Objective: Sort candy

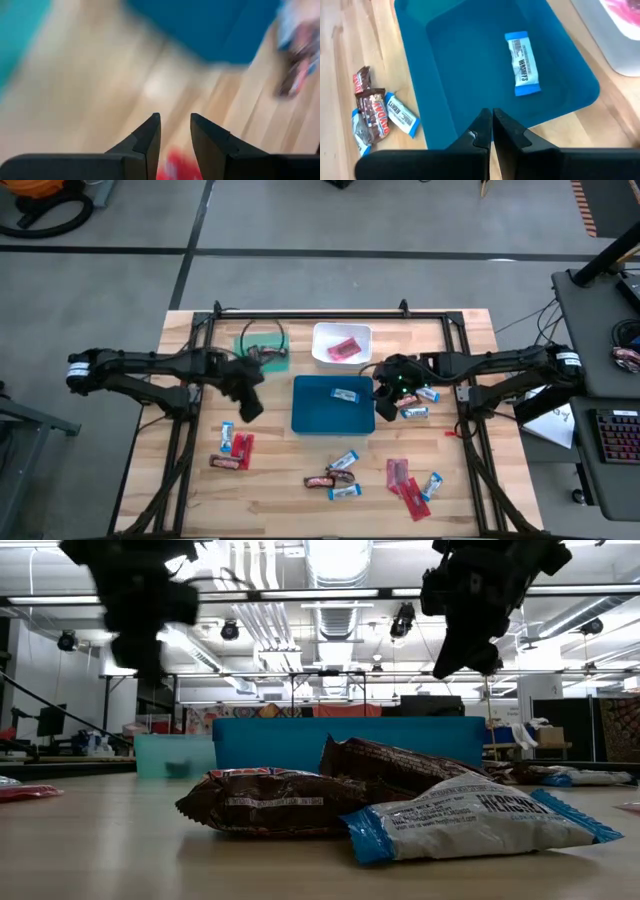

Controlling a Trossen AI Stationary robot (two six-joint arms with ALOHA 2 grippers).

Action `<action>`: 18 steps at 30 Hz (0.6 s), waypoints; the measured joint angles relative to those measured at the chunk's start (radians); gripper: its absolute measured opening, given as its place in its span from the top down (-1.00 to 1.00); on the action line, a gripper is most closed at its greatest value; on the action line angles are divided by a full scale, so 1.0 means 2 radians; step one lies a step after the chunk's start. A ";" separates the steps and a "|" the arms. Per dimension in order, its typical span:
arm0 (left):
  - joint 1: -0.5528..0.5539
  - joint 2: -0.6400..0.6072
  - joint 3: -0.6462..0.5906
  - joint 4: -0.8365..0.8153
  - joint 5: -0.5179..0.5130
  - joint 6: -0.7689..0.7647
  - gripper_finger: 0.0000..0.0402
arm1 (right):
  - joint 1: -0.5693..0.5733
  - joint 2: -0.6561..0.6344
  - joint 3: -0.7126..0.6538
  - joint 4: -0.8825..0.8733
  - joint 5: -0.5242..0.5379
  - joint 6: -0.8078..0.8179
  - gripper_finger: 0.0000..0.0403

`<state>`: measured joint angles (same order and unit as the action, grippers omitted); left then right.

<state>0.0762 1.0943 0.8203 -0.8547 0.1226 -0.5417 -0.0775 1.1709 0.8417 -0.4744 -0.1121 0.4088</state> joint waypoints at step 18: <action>-0.216 0.022 -0.035 -0.105 -0.048 -0.407 0.57 | 0.032 0.001 0.000 0.000 0.005 -0.007 0.95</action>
<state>-0.3555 1.1385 0.7502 -1.0653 0.0259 -1.3550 -0.0128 1.1732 0.8417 -0.4744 -0.1020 0.3947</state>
